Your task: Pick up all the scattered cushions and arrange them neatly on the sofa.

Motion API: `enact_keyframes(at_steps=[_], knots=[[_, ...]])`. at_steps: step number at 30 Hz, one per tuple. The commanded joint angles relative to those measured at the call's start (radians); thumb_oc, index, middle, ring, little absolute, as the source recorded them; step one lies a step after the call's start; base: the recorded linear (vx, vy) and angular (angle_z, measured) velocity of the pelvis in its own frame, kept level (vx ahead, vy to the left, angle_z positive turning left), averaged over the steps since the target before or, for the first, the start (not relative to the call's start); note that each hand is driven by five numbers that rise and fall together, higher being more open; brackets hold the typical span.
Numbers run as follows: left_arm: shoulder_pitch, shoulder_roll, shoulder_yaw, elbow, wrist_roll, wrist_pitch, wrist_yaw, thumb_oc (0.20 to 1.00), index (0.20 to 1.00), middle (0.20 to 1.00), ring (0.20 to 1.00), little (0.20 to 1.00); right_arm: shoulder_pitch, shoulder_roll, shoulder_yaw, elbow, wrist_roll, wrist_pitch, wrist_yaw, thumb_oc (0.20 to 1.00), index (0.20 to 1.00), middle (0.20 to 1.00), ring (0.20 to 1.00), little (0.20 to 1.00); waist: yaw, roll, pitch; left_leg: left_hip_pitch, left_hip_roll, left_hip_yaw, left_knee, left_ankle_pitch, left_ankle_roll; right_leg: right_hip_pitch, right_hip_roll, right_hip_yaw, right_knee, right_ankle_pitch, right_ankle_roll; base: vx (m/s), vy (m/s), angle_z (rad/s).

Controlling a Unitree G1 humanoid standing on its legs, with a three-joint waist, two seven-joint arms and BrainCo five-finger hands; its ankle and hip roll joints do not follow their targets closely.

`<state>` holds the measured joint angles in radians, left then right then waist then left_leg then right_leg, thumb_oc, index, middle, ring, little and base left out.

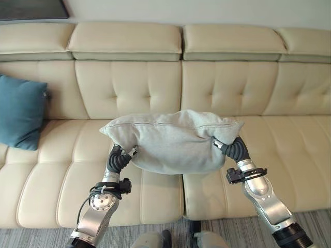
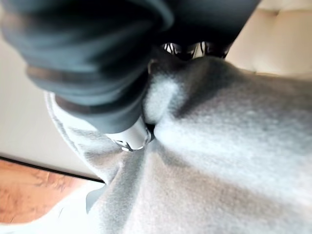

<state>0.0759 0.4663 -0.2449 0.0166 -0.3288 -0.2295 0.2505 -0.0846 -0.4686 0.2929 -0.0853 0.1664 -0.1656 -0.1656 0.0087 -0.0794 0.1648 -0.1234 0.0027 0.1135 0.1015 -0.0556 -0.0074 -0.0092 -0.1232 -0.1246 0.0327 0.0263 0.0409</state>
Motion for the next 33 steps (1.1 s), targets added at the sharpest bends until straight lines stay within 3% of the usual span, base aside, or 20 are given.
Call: enact_keyframes(at_steps=[1, 9, 15, 21, 25, 28, 29, 30, 31, 33], knots=[[-0.122, -0.021, -0.054, -0.113, 0.059, -0.094, -0.039, 0.2, 0.2, 0.2, 0.2, 0.2, -0.12, 0.029, 0.036, -0.137, 0.007, -0.124, 0.041, 0.2, 0.2, 0.2, 0.2, 0.2, -0.024, 0.018, -0.071, 0.054, 0.048, -0.04, 0.013, -0.011, -0.042, 0.011, 0.043, 0.007, 0.051, -0.131, 0.048, 0.09, -0.089, 0.27], [-0.183, -0.033, -0.053, -0.058, 0.078, -0.083, 0.003, 0.2, 0.2, 0.2, 0.2, 0.2, -0.202, 0.034, 0.066, -0.089, 0.015, -0.111, 0.026, 0.2, 0.2, 0.2, 0.2, 0.2, -0.022, 0.024, -0.088, 0.113, 0.055, -0.051, -0.06, 0.01, -0.053, 0.057, 0.062, -0.006, 0.013, -0.139, 0.037, 0.07, -0.046, 0.08], [-0.303, -0.065, -0.083, 0.064, 0.055, -0.069, 0.054, 0.2, 0.2, 0.2, 0.2, 0.2, -0.335, 0.049, 0.101, 0.066, -0.009, -0.084, -0.031, 0.2, 0.2, 0.2, 0.2, 0.2, -0.018, 0.029, -0.095, 0.133, 0.058, -0.05, -0.115, 0.029, -0.061, 0.063, 0.069, -0.009, -0.013, -0.132, 0.035, 0.01, -0.019, -0.02], [-0.568, -0.091, -0.169, 0.29, 0.0, -0.066, 0.11, 0.2, 0.2, 0.2, 0.2, 0.2, -0.547, 0.072, 0.148, 0.309, 0.027, -0.058, -0.105, 0.2, 0.2, 0.2, 0.2, 0.2, -0.015, 0.039, -0.038, 0.026, 0.065, -0.059, -0.129, 0.072, -0.066, -0.066, 0.075, 0.001, -0.001, -0.106, 0.04, -0.17, -0.014, -0.04], [-0.775, -0.104, -0.238, 0.528, -0.1, -0.063, 0.107, 0.2, 0.2, 0.2, 0.2, 0.2, -0.734, 0.057, 0.193, 0.523, 0.057, -0.026, -0.14, 0.2, 0.2, 0.2, 0.2, 0.2, -0.027, 0.052, 0.006, -0.089, 0.073, -0.054, -0.132, 0.114, -0.075, -0.205, 0.08, 0.02, 0.04, -0.082, 0.043, -0.19, 0.019, -0.07], [-0.846, -0.115, -0.256, 0.62, -0.141, -0.062, 0.101, 0.2, 0.2, 0.2, 0.2, 0.2, -0.799, 0.069, 0.213, 0.619, 0.085, -0.014, -0.146, 0.2, 0.2, 0.2, 0.2, 0.2, -0.03, 0.056, 0.019, -0.115, 0.078, -0.053, -0.142, 0.131, -0.079, -0.237, 0.081, 0.024, 0.047, -0.076, 0.046, -0.07, 0.017, -0.07], [-0.914, -0.12, -0.268, 0.705, -0.175, -0.065, 0.097, 0.231, 0.231, 0.231, 0.231, 0.231, -0.868, 0.08, 0.232, 0.709, 0.114, -0.01, -0.15, 0.2, 0.2, 0.2, 0.2, 0.2, -0.033, 0.06, 0.032, -0.133, 0.081, -0.054, -0.152, 0.147, -0.084, -0.262, 0.082, 0.028, 0.054, -0.071, 0.049, -0.07, 0.023, -0.11], [-0.916, -0.12, -0.267, 0.707, -0.176, -0.065, 0.096, 0.363, 0.363, 0.363, 0.363, 0.363, -0.87, 0.08, 0.232, 0.711, 0.115, -0.011, -0.15, 0.2, 0.2, 0.2, 0.2, 0.2, -0.033, 0.06, 0.033, -0.134, 0.081, -0.054, -0.153, 0.148, -0.085, -0.263, 0.082, 0.028, 0.054, -0.071, 0.049, -0.06, 0.026, -0.17], [-0.973, -0.117, -0.268, 0.776, -0.205, -0.068, 0.097, 1.0, 1.0, 1.0, 1.0, 1.0, -0.935, 0.081, 0.246, 0.776, 0.129, -0.005, -0.163, 1.0, 1.0, 1.0, 1.0, 1.0, -0.034, 0.065, 0.042, -0.147, 0.084, -0.054, -0.164, 0.163, -0.09, -0.282, 0.083, 0.03, 0.056, -0.067, 0.053, -0.01, 0.021, -0.21], [-1.027, -0.098, -0.264, 0.823, -0.22, -0.072, 0.098, 1.0, 1.0, 1.0, 1.0, 1.0, -0.991, 0.068, 0.258, 0.818, 0.136, -0.004, -0.171, 1.0, 1.0, 1.0, 1.0, 1.0, -0.035, 0.069, 0.045, -0.152, 0.084, -0.056, -0.177, 0.172, -0.094, -0.288, 0.08, 0.03, 0.053, -0.063, 0.055, 0.0, 0.014, -0.1]])
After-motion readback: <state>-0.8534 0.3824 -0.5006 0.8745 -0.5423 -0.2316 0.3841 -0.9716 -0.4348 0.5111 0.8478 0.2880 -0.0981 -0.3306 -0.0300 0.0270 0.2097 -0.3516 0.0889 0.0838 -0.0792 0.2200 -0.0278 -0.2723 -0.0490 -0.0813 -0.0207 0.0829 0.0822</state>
